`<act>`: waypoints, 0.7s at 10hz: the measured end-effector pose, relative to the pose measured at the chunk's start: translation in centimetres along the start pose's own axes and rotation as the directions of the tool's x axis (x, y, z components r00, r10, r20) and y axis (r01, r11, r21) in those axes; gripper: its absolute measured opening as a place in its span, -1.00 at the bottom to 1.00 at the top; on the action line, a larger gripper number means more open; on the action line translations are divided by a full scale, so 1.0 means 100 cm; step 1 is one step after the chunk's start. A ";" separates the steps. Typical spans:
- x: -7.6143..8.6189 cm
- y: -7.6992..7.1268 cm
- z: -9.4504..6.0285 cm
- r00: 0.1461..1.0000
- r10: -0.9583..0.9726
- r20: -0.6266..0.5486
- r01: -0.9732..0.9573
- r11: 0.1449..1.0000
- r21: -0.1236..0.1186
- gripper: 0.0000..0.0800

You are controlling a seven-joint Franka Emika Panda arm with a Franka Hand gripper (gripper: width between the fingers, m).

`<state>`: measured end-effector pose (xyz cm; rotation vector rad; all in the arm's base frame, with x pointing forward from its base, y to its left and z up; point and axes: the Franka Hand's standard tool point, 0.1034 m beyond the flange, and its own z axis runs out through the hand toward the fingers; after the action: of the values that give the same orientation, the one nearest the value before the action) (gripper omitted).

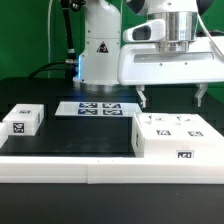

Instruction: Assemble cabinet

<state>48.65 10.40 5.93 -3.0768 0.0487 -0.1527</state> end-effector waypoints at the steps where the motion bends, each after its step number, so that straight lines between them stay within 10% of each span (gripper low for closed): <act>1: 0.000 0.000 0.000 1.000 -0.001 0.000 0.001 1.000 0.000 0.99; 7: -0.003 0.007 0.020 0.999 0.047 -0.002 -0.047 0.999 -0.012 0.99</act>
Offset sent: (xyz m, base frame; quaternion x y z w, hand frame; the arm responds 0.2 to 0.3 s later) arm 0.0115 -0.0323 -0.0001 -0.1291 -0.0024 0.0422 0.9907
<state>48.48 9.79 3.89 -3.0846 0.1230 -0.1537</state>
